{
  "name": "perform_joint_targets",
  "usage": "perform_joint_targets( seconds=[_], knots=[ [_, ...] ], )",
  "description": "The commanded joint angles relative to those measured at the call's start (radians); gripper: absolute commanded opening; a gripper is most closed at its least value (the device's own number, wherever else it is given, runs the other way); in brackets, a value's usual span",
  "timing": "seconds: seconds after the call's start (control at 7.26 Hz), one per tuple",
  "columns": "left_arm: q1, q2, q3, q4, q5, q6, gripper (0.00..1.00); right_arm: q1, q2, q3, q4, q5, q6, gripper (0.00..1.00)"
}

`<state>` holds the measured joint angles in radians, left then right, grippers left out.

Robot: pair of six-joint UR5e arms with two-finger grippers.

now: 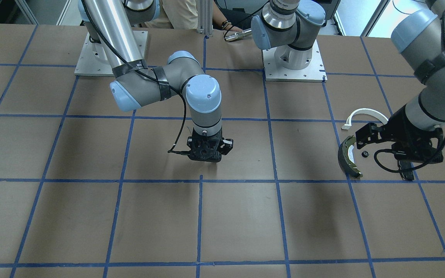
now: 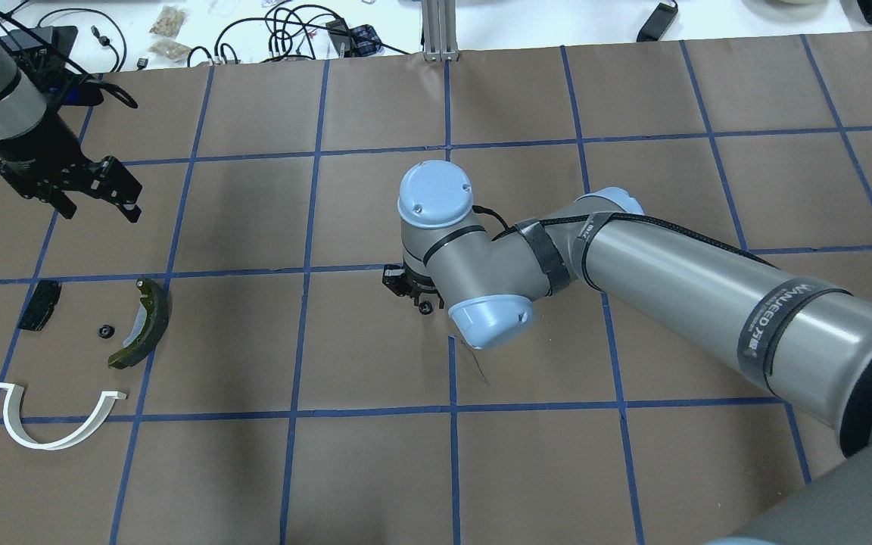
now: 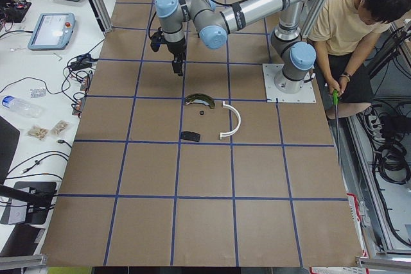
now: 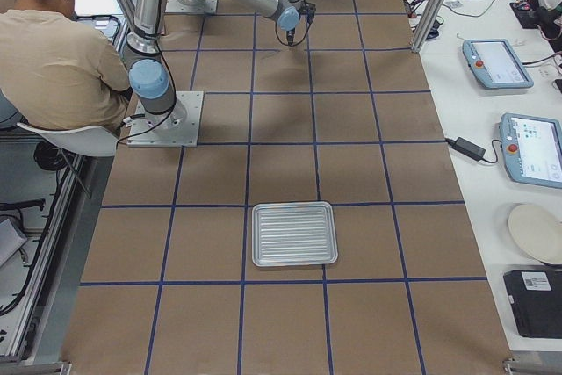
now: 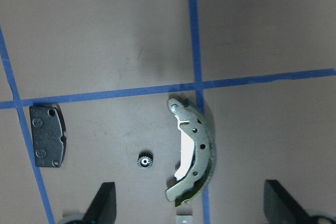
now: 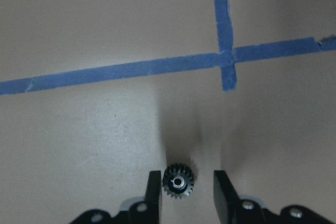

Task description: Place bearing gear from tray to pile

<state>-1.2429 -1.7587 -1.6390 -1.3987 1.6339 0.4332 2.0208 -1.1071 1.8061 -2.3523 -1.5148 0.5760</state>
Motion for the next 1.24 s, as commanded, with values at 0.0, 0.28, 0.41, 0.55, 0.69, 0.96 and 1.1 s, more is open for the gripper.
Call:
perform_joint_targets(
  seconds=[0.0, 0.28, 0.41, 0.55, 0.69, 0.96, 1.1],
  knots=[
    [-0.094, -0.016, -0.002, 0.012, -0.003, -0.074, 1.00, -0.104, -0.060, -0.060, 0.074, -0.019, -0.141, 1.00],
    [-0.217, -0.025, -0.011, 0.026, -0.078, -0.181, 1.00, -0.311, -0.123, -0.195, 0.314, -0.018, -0.357, 1.00],
    [-0.287, -0.036, -0.015, 0.041, -0.080, -0.247, 1.00, -0.370, -0.164, -0.293, 0.450, -0.021, -0.437, 1.00],
    [-0.361, -0.053, -0.027, 0.070, -0.081, -0.286, 1.00, -0.410, -0.193, -0.394, 0.623, -0.022, -0.476, 1.00],
    [-0.433, -0.073, -0.054, 0.127, -0.083, -0.374, 1.00, -0.425, -0.238, -0.434, 0.769, -0.025, -0.481, 1.00],
    [-0.542, -0.123, -0.128, 0.273, -0.115, -0.479, 1.00, -0.425, -0.334, -0.391, 0.805, -0.056, -0.485, 1.00],
    [-0.579, -0.152, -0.163, 0.337, -0.146, -0.554, 1.00, -0.425, -0.371, -0.323, 0.786, -0.058, -0.519, 1.00]
  ],
)
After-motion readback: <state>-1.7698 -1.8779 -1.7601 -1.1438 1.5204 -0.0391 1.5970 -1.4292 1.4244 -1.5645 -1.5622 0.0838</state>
